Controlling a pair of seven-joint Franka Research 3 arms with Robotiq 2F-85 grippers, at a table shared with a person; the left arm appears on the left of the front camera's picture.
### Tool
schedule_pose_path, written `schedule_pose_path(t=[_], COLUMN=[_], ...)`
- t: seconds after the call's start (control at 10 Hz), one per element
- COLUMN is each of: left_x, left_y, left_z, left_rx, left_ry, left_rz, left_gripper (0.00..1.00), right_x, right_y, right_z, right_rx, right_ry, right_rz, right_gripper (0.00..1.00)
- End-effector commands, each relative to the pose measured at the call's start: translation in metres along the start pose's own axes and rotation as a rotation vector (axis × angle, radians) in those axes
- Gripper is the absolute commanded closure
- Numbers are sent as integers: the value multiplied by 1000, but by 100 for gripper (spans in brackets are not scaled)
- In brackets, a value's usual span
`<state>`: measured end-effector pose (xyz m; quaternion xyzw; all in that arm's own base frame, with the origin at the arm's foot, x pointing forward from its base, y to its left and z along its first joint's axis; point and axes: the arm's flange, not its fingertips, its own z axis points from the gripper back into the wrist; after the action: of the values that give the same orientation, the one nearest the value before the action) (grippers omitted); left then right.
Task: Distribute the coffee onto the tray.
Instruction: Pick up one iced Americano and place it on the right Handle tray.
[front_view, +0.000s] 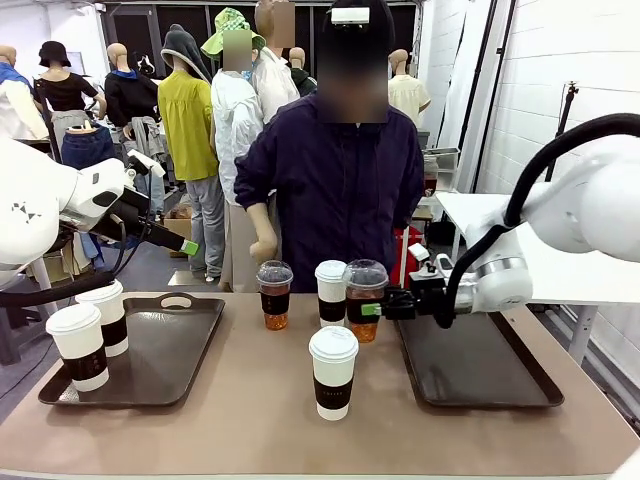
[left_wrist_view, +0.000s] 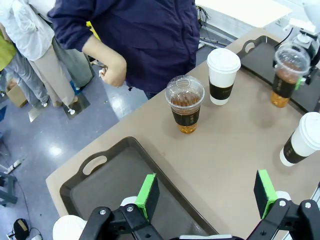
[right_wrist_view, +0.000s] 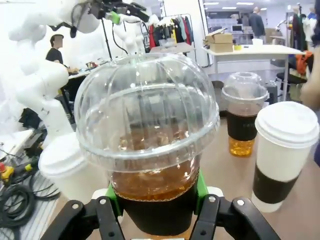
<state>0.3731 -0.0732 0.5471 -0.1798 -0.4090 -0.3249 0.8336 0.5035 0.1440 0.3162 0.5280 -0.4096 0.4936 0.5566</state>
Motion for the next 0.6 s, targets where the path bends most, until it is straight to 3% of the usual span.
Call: schedule_pose_path(t=[0.0, 0.5], left_x=[-1, -1], left_y=[1, 1], left_z=[0, 0], left_rx=[-7, -7], left_ry=[-3, -3], left_rz=[4, 4], left_gripper=[0, 0], right_x=[9, -14], right_y=[30, 88], right_z=[20, 102], right_rx=[31, -80], right_ry=[-10, 34], right_rz=[-12, 56], right_gripper=[39, 39])
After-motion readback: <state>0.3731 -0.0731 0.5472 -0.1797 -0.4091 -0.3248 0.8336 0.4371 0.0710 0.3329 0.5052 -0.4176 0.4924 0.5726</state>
